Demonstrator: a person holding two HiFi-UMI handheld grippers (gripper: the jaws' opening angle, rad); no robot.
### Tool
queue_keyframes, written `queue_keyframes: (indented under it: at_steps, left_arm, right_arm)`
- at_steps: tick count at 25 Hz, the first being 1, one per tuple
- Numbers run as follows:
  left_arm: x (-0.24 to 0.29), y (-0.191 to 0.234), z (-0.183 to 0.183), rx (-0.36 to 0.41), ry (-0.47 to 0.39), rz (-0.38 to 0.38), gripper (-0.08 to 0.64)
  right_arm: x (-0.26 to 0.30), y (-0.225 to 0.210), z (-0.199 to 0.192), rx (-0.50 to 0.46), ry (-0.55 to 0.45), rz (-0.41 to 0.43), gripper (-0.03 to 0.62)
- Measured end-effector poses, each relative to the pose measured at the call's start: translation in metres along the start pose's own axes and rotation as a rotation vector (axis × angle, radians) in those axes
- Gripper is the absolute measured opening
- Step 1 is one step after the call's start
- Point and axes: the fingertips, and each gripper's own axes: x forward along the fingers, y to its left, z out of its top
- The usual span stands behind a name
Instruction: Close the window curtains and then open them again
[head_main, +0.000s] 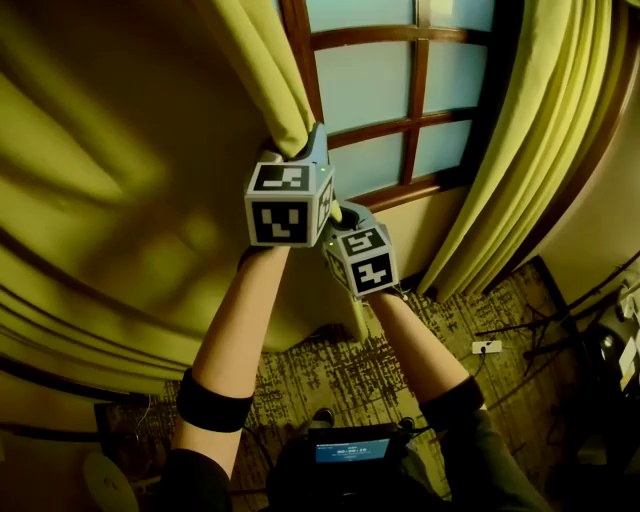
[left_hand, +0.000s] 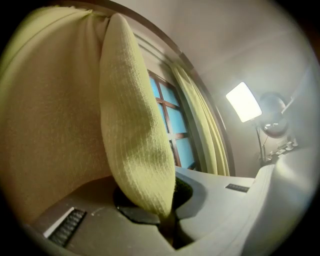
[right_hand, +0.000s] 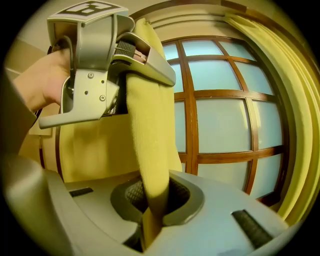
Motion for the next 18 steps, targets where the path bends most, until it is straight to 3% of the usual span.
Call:
queue_keyframes:
  at_steps: [8,14,18]
  left_arm:
    - [-0.075,0.013,-0.013,0.002,0.004,0.126,0.021]
    - [-0.142,0.030,-0.020,-0.036,-0.013,0.268,0.038]
    - [-0.177,0.030,-0.025,-0.026,-0.027,0.342,0.122]
  right_arm:
    - [-0.033,0.064,-0.012,-0.082,-0.018,0.207,0.052]
    - [-0.065,0.126,-0.018,-0.154,-0.076,0.388,0.118]
    - [-0.086,0.153,-0.024,-0.145,-0.090,0.500,0.176]
